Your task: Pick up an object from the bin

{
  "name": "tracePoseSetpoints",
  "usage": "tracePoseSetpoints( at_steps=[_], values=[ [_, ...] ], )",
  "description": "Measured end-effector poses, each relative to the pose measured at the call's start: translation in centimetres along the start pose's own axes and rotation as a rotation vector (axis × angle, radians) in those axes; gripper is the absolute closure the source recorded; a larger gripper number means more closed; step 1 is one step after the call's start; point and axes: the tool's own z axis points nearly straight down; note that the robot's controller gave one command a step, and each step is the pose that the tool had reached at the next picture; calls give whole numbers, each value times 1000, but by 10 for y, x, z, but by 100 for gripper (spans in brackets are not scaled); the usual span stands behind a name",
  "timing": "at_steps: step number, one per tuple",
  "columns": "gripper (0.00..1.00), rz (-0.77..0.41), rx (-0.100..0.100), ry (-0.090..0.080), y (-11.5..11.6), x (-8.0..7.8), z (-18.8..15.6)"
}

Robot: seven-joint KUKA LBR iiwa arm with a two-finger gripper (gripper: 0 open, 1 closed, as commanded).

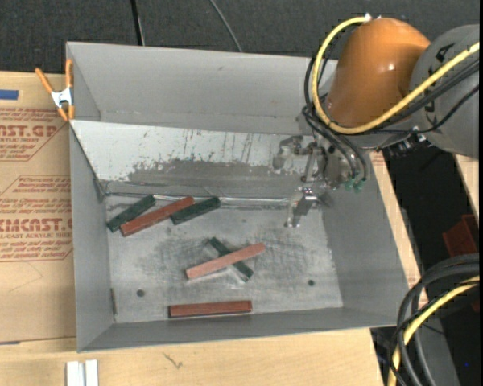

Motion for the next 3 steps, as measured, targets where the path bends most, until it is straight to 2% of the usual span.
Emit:
tracePoseSetpoints(
  at_steps=[1,2,3],
  values=[
    [0,21,-1,-5,8,13,61],
    [100,-87,0,3,16,28,151],
    [100,-87,0,3,16,28,151]
  ],
)
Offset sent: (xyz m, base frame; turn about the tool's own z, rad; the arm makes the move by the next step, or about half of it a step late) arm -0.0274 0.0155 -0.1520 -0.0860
